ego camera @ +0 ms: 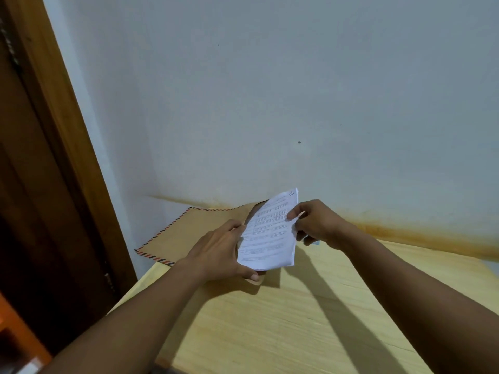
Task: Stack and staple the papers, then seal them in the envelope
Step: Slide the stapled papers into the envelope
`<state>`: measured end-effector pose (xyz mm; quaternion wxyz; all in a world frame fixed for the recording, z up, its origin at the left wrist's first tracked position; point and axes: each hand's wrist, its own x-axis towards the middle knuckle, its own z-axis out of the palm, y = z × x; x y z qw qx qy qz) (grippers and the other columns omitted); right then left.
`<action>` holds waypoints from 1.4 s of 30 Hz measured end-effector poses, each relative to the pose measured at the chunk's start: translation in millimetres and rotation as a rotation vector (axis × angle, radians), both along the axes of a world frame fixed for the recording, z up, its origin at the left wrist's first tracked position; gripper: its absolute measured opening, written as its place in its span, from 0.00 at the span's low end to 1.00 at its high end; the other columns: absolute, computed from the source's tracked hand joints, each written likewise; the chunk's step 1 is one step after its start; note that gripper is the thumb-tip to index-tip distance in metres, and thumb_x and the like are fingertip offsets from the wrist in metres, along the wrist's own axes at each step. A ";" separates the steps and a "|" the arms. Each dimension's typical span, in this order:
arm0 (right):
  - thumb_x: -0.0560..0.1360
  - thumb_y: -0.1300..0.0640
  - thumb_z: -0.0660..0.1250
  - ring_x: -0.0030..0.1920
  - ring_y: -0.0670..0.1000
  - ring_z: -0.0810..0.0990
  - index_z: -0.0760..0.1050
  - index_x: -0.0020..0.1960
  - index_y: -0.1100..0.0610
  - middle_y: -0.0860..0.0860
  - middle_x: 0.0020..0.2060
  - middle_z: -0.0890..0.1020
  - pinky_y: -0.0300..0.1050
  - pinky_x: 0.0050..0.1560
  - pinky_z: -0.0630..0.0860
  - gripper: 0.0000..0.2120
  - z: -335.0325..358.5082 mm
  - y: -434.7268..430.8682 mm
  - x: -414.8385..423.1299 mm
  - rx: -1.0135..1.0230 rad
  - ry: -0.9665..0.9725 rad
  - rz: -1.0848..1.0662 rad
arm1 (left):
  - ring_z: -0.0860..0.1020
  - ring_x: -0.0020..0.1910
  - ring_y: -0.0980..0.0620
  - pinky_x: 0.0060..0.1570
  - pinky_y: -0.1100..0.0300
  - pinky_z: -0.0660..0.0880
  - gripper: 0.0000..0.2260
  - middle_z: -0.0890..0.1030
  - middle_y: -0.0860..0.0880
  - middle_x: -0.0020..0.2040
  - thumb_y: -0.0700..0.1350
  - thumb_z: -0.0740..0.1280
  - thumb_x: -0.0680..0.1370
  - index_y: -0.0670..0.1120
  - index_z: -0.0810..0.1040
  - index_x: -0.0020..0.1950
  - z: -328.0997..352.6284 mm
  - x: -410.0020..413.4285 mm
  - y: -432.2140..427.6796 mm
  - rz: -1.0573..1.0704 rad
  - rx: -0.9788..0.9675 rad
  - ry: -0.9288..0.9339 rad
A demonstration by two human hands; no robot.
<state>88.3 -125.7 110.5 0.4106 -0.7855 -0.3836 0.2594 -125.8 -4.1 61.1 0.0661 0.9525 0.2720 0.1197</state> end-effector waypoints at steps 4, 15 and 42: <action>0.75 0.75 0.62 0.25 0.55 0.80 0.77 0.52 0.70 0.61 0.33 0.79 0.48 0.31 0.82 0.08 -10.0 9.8 -10.3 0.056 0.144 -0.063 | 0.76 0.62 0.50 0.59 0.51 0.77 0.54 0.66 0.57 0.73 0.76 0.74 0.58 0.47 0.67 0.76 1.8 1.7 -0.6 -0.009 0.009 0.002; 0.77 0.71 0.58 0.32 0.61 0.82 0.74 0.54 0.64 0.65 0.37 0.85 0.45 0.29 0.78 0.10 -22.4 41.6 -41.4 -0.097 0.099 0.089 | 0.78 0.54 0.53 0.54 0.53 0.78 0.51 0.70 0.60 0.68 0.76 0.73 0.58 0.49 0.70 0.73 1.1 0.1 -4.3 -0.054 -0.014 -0.039; 0.82 0.47 0.63 0.22 0.51 0.65 0.69 0.33 0.57 0.52 0.23 0.65 0.47 0.31 0.76 0.21 -58.5 2.0 -35.8 0.032 0.211 0.176 | 0.78 0.48 0.58 0.48 0.55 0.78 0.44 0.78 0.61 0.60 0.81 0.69 0.57 0.58 0.71 0.66 -11.3 -6.9 -18.7 -0.032 -0.132 -0.108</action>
